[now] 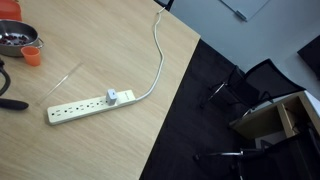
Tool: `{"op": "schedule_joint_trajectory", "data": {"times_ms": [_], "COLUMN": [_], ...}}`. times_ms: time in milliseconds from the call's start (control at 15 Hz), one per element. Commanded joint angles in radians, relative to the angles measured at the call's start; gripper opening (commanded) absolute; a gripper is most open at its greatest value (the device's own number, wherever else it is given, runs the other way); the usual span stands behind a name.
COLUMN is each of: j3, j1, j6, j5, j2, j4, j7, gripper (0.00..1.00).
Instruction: Pick up the peeler from the table and put it in the utensil holder. Pick up the butter knife from the utensil holder and put it on the table.
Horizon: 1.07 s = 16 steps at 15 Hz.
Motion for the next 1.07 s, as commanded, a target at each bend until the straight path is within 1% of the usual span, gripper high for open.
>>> {"op": "schedule_joint_trajectory", "data": {"times_ms": [0, 200, 267, 467, 600, 733, 867, 1000], "j3": [0.003, 0.006, 0.018, 0.091, 0.104, 0.113, 0.113, 0.104], "j1": [-0.004, -0.01, -0.019, -0.079, -0.091, -0.104, -0.109, -0.1], "j6": [0.002, 0.002, 0.017, 0.035, 0.074, 0.12, 0.152, 0.16], "j5": [0.006, 0.008, 0.032, 0.2, 0.282, 0.338, 0.36, 0.36], "j2": [0.008, 0.007, 0.011, 0.059, 0.1, 0.141, 0.18, 0.211], "j4": [0.007, 0.008, 0.011, 0.069, 0.104, 0.132, 0.149, 0.147], "j7": [0.0, 0.0, -0.004, -0.041, -0.035, -0.042, -0.035, -0.019], "gripper": [1.0, 1.0, 1.0, 1.0, 1.0, 1.0, 1.0, 1.0]}}
